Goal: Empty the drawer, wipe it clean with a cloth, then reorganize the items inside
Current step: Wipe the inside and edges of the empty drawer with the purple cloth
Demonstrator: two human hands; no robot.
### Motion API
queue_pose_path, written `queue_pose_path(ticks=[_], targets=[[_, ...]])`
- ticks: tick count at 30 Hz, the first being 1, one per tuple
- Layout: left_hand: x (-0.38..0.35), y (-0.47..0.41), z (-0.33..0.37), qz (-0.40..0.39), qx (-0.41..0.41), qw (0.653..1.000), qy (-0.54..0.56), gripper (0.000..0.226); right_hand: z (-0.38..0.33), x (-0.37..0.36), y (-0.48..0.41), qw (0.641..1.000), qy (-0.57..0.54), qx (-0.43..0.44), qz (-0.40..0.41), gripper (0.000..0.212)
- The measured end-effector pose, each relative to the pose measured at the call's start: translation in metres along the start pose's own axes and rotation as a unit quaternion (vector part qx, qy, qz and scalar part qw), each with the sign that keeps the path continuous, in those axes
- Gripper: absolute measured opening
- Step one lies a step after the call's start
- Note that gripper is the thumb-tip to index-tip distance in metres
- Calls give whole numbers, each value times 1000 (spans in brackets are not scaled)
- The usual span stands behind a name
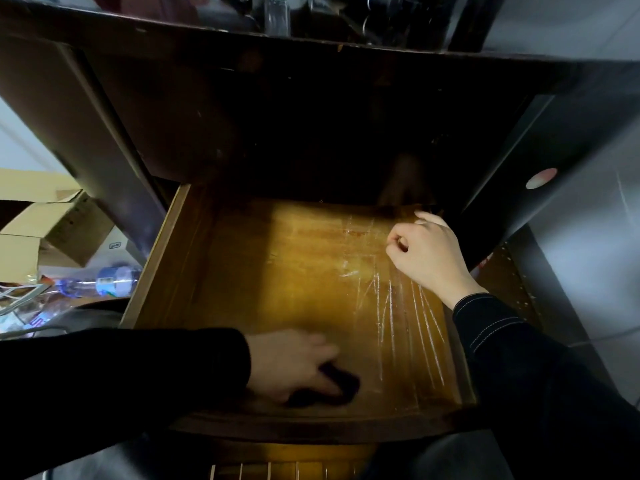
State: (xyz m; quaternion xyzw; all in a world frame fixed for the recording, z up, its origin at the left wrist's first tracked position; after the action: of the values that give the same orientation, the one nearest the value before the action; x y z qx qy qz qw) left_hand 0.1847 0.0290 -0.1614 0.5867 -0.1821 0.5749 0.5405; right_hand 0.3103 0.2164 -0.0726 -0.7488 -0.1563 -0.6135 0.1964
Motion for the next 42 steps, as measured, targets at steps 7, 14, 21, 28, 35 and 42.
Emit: queue_pose_path(ticks=[7, 14, 21, 28, 35, 42], targets=[[30, -4, -89, 79, 247, 965, 48, 52, 0, 0, 1, 1000, -3, -2, 0, 24], [14, -13, -25, 57, 100, 993, 27, 50, 0, 0, 1, 1000, -2, -2, 1, 22], [28, -19, -66, 77, 168, 982, 41, 51, -1, 0, -1, 1000, 0, 2, 0, 21], [37, -26, -84, 99, 226, 968, 50, 49, -4, 3, 1, 1000, 14, 2, -6, 22], [14, -13, -41, 65, 90, 994, -25, 44, 1, -2, -1, 1000, -1, -4, -9, 20], [64, -33, -163, 151, 386, 905, 96, 46, 0, -1, 0, 1000, 8, -2, -5, 19]])
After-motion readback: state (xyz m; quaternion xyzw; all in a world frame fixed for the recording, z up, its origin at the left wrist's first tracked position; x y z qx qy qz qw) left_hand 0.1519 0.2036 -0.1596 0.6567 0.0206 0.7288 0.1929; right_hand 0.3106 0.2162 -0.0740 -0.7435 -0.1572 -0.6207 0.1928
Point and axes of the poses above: each hand's wrist, its own y-axis away from the middle knuckle, its own x-axis out of the back of the hand, z = x × y, the point moved 8 cm from there along -y, towards the middle knuckle, and after that the axes turned 10 degrees about -z, right-handed, at the moved point
